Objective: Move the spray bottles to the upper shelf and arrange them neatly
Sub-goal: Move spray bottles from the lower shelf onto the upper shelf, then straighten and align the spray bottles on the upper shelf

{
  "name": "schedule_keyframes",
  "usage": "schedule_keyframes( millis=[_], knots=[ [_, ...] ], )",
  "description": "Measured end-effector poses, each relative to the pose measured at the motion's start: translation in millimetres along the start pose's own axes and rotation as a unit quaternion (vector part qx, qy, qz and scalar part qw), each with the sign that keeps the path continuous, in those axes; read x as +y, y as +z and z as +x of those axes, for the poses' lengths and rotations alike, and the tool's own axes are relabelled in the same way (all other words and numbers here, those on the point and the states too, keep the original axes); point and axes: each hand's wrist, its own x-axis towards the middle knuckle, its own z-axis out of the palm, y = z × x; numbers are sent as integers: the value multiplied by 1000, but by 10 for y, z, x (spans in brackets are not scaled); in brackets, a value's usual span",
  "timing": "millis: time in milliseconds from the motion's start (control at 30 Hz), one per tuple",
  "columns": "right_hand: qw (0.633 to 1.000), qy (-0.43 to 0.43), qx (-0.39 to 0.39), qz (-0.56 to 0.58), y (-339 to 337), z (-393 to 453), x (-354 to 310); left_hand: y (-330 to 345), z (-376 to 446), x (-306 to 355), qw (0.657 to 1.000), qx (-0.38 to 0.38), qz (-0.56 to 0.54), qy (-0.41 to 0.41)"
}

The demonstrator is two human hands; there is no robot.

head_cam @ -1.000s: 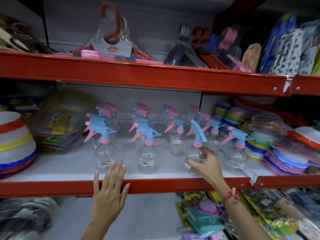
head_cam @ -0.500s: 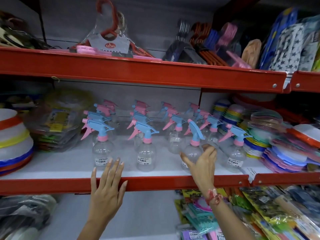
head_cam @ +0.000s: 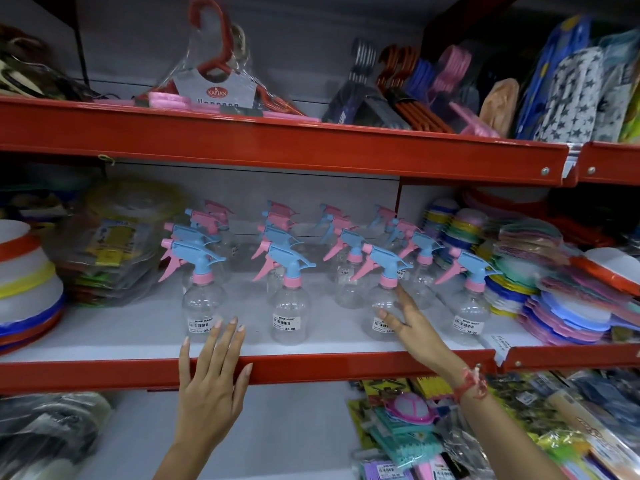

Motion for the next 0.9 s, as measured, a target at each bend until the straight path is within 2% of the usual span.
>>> schedule_keyframes(
  millis=[67, 100, 233, 300, 367, 433, 500, 600, 700, 800, 900],
  knots=[
    [1000, -3, 15, -7, 25, -27, -11, -14, 0, 6, 1000, -11, -7, -3],
    [999, 0, 49, -17, 57, -59, -37, -30, 3, 9, 1000, -17, -14, -4],
    [956, -4, 294, 1, 347, -359, -312, -128, 24, 2, 994, -17, -104, -20],
    [943, -51, 327, 42, 558, -490, -544, -208, 56, -14, 982, 6, -180, -58],
    [954, -84, 275, 80, 787, -544, -785, -305, 113, -56, 965, 28, -231, -122],
    [973, -89, 170, 125, 1037, -530, -1003, -399, 188, -134, 939, 38, -267, -215],
    [985, -64, 57, 148, 1275, -466, -1216, -488, 288, -247, 907, 20, -294, -300],
    [993, -10, -62, 102, 1600, -267, -1456, -592, 447, -418, 885, -35, -309, -346],
    [992, 39, -108, 53, 1827, -53, -1619, -676, 585, -486, 868, -93, -333, -356],
    [992, 61, -108, 36, 1937, 37, -1713, -696, 658, -545, 861, -162, -325, -356],
    [993, 59, -100, 27, 2015, 19, -1756, -666, 649, -608, 859, -190, -329, -343]
  ],
)
